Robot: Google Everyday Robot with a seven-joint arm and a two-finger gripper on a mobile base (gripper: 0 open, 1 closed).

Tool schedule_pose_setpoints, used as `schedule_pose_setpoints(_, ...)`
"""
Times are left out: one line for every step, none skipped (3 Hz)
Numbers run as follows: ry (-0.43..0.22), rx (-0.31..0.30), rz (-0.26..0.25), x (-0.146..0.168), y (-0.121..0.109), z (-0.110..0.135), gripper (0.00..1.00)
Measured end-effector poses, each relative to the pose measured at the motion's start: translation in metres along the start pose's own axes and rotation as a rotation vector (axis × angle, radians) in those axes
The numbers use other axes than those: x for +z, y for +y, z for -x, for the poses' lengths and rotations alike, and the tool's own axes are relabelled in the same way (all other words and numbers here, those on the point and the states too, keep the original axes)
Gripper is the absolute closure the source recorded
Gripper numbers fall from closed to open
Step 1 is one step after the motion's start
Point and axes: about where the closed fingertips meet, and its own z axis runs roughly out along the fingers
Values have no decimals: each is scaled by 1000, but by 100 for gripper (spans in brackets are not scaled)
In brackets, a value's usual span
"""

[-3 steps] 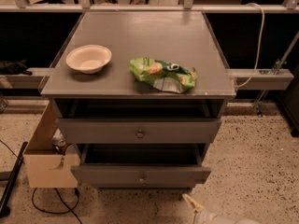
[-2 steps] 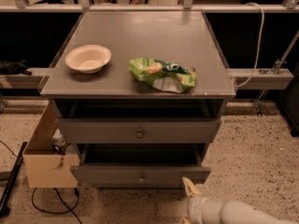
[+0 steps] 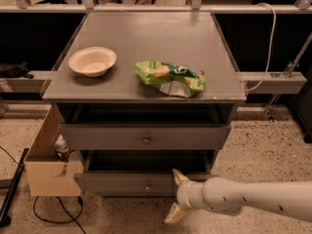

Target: Open middle drawer

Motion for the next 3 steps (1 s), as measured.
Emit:
schedule_pose_setpoints(-13, -57, 19, 28, -28, 25, 0)
schedule_pose_setpoints(-3, -91, -4, 35, -52, 22, 0)
schedule_pose_setpoints(23, -59, -26, 23, -54, -24, 0)
